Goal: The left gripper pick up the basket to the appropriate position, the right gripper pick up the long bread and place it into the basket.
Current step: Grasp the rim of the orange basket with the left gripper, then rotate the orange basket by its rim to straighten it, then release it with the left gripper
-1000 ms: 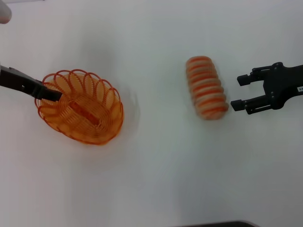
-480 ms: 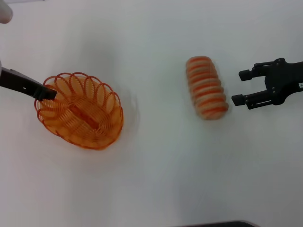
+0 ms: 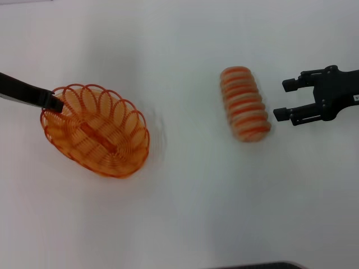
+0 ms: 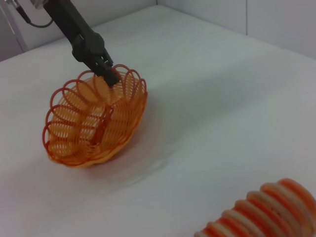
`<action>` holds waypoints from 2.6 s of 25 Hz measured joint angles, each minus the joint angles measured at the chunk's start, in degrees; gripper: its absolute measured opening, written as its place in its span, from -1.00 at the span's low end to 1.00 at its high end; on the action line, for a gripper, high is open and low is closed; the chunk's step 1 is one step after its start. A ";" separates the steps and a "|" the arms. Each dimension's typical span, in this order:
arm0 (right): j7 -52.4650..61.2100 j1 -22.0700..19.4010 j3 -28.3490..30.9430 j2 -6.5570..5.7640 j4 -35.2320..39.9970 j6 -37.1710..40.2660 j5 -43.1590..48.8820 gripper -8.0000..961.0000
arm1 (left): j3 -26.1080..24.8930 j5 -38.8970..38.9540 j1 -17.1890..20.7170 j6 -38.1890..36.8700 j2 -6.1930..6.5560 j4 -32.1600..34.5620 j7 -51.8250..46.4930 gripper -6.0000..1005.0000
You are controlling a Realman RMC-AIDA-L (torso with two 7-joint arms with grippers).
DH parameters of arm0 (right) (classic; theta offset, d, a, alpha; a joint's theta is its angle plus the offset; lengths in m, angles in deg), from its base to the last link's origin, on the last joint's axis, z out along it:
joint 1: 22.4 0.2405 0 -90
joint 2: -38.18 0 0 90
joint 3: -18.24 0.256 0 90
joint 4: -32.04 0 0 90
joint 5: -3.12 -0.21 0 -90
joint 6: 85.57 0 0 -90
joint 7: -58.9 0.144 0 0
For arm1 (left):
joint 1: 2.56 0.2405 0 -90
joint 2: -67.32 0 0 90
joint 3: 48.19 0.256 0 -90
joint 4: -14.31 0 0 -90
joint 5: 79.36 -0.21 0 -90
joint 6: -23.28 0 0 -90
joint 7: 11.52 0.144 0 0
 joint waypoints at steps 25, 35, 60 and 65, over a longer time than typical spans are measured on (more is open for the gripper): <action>0.00 1.22 6.68 0.79 -0.01 -4.17 -3.85 0.74 | -13.59 5.41 1.33 -6.85 -3.66 1.43 -13.54 -0.80; 1.82 1.19 8.35 1.52 -0.35 -8.60 -7.64 0.74 | -12.09 15.19 6.40 0.30 -4.18 -1.67 -14.47 -0.80; 3.41 1.96 8.46 3.14 -0.08 -13.53 -9.97 0.74 | -0.88 24.68 12.67 14.57 -4.50 -7.11 -15.94 -0.80; 3.41 1.96 8.44 3.17 -0.08 -13.49 -9.97 0.74 | 0.70 26.17 13.50 15.89 -4.42 -7.45 -15.94 -0.80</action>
